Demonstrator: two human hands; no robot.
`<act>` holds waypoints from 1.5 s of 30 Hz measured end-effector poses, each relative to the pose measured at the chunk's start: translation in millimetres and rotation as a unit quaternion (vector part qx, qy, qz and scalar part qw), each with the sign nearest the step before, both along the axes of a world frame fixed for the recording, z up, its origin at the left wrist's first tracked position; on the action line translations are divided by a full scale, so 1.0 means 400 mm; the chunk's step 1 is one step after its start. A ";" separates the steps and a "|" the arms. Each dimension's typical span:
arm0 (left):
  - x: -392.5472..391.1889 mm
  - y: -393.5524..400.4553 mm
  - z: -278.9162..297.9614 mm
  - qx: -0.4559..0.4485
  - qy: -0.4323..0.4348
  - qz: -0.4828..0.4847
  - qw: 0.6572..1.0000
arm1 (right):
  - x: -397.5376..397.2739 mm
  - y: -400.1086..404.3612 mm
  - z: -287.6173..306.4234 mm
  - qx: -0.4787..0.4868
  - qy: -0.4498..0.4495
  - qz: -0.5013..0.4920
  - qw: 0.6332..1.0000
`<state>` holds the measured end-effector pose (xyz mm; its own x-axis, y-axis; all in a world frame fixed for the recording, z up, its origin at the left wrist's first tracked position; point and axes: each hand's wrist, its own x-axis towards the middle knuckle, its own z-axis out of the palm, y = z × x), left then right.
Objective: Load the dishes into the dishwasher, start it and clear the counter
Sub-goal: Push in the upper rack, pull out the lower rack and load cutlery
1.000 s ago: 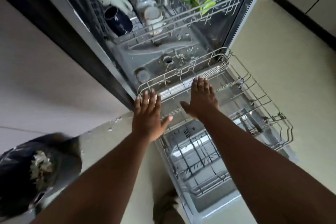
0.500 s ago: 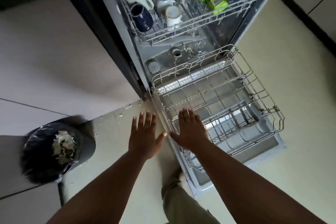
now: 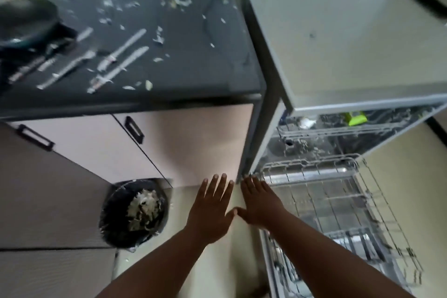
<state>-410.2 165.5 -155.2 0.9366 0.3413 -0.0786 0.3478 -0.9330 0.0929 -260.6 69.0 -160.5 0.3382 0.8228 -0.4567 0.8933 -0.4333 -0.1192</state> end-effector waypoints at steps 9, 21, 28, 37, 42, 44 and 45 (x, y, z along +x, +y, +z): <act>-0.225 0.348 0.273 0.073 -0.012 -0.002 0.997 | -0.210 0.357 0.242 0.063 -0.042 0.036 0.996; -0.311 0.676 0.527 0.101 -0.112 0.156 0.976 | -0.347 0.679 0.616 0.087 -0.056 0.061 0.993; -0.234 0.803 0.484 0.052 -0.051 0.257 0.964 | -0.174 0.792 0.618 0.195 -0.071 0.020 0.978; 0.008 0.938 0.528 0.086 -0.066 0.248 0.963 | 0.096 0.979 0.563 0.176 -0.066 0.134 0.973; 0.121 0.991 0.526 0.005 -0.006 0.307 0.952 | 0.160 1.066 0.566 0.153 -0.041 0.236 0.959; 0.153 1.000 0.528 -0.046 0.008 0.343 0.938 | 0.169 1.096 0.563 0.142 -0.031 0.260 0.955; 0.166 1.003 0.530 -0.063 0.014 0.360 0.931 | 0.172 1.108 0.562 0.131 -0.032 0.272 0.953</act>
<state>-343.7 566.8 56.8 0.4657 0.8663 -0.1809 0.8825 -0.4395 0.1674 -191.7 512.2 64.3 -0.1509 0.9672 -0.2045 0.9863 0.1335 -0.0965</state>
